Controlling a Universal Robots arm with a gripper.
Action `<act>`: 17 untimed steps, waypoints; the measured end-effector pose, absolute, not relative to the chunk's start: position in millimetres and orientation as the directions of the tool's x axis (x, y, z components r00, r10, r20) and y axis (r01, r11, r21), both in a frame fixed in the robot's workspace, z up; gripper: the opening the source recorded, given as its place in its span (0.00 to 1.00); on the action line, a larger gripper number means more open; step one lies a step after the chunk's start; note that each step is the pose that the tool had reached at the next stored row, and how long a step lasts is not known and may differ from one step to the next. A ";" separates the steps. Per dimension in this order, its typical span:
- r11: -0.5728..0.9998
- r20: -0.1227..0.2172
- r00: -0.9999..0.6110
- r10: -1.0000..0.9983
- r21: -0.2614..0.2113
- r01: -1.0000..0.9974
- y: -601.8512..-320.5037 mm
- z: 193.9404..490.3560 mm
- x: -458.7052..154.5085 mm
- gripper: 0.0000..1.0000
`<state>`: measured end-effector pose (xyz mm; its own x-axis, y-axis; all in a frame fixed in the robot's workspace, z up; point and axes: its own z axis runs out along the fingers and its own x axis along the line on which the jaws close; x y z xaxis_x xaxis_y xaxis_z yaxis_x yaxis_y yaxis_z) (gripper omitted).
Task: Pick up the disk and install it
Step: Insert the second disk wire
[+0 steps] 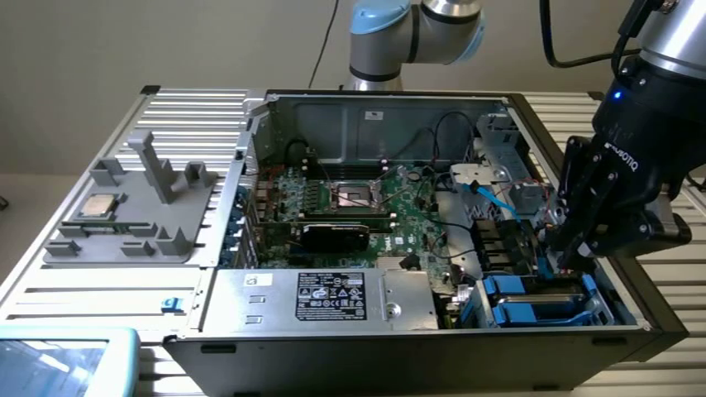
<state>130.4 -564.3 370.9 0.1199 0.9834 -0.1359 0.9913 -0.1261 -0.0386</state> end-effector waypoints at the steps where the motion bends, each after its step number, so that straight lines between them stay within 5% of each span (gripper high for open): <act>1: -0.126 -0.136 0.120 0.983 -0.039 0.991 -564.3 370.9 130.4 0.27; 5: -0.126 -0.136 0.120 0.983 -0.039 0.991 -564.3 370.9 130.4 0.11; 17: -0.043 -0.137 0.037 0.990 -0.042 0.998 -564.3 370.4 130.4 0.11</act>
